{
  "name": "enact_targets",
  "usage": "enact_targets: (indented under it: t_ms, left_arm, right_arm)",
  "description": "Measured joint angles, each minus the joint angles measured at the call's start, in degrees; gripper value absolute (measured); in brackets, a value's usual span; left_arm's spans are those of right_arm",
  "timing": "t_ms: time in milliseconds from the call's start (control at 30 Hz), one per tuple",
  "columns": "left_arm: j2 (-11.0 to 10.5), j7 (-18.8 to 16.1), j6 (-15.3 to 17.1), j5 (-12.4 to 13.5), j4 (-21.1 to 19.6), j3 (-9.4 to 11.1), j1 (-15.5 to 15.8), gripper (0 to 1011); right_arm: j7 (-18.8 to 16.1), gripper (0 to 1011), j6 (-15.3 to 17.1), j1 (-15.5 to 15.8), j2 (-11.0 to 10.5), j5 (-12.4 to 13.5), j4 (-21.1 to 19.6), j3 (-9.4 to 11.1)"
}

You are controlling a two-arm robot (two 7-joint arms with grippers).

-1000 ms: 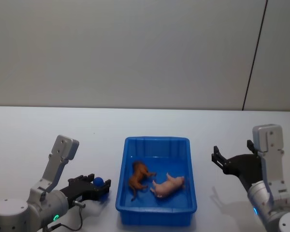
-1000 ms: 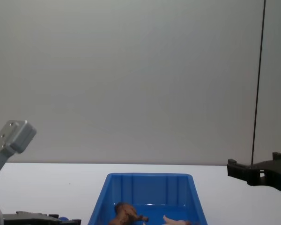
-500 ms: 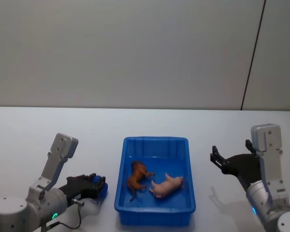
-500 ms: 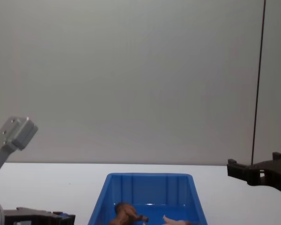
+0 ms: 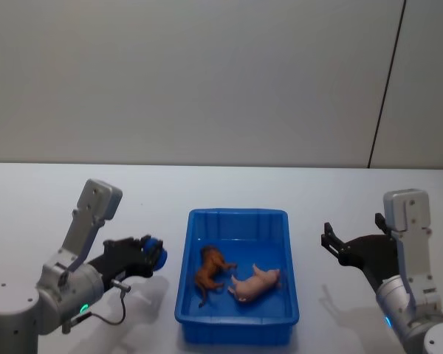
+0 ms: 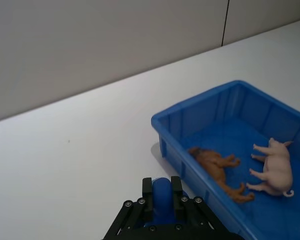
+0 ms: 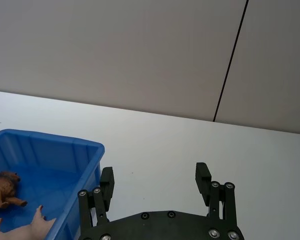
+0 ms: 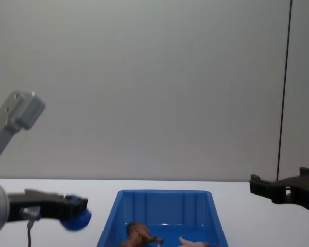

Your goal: Pick up the two dolls from the table and place them into the box.

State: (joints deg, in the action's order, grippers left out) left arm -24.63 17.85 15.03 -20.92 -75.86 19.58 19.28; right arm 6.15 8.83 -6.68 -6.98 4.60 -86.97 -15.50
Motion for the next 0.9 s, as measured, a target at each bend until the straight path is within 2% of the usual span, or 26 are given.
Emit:
enact_targets:
  t_ms: [333,533,700,833,867,900]
  left_arm:
    - [0.32,3.36,-3.83,2.45,-2.69,-0.21,2.03,161]
    - [1.14,6.45,-6.44,2.7,-2.29,-0.13,3.64,128]
    - [2.41,10.9,-9.48,2.25,-0.4,0.22,5.75,99]
    - [3.17,13.35,-10.86,1.68,0.97,0.49,6.9,206]
    - [3.61,14.57,-11.47,1.39,1.84,0.64,7.57,265]
    - [4.02,15.97,-12.15,1.03,2.62,0.78,8.15,265]
  right_arm:
    - [0.0,1001,0.0,-0.01,0.0,0.0,0.0,0.0]
    - [0.0,1001,0.0,-0.01,0.0,0.0,0.0,0.0]
    - [0.0,1001,0.0,-0.01,0.0,0.0,0.0,0.0]
    - [0.0,1001,0.0,0.0,0.0,0.0,0.0,0.0]
    - [0.0,1001,0.0,-0.01,0.0,0.0,0.0,0.0]
    - [0.0,1001,0.0,-0.01,0.0,0.0,0.0,0.0]
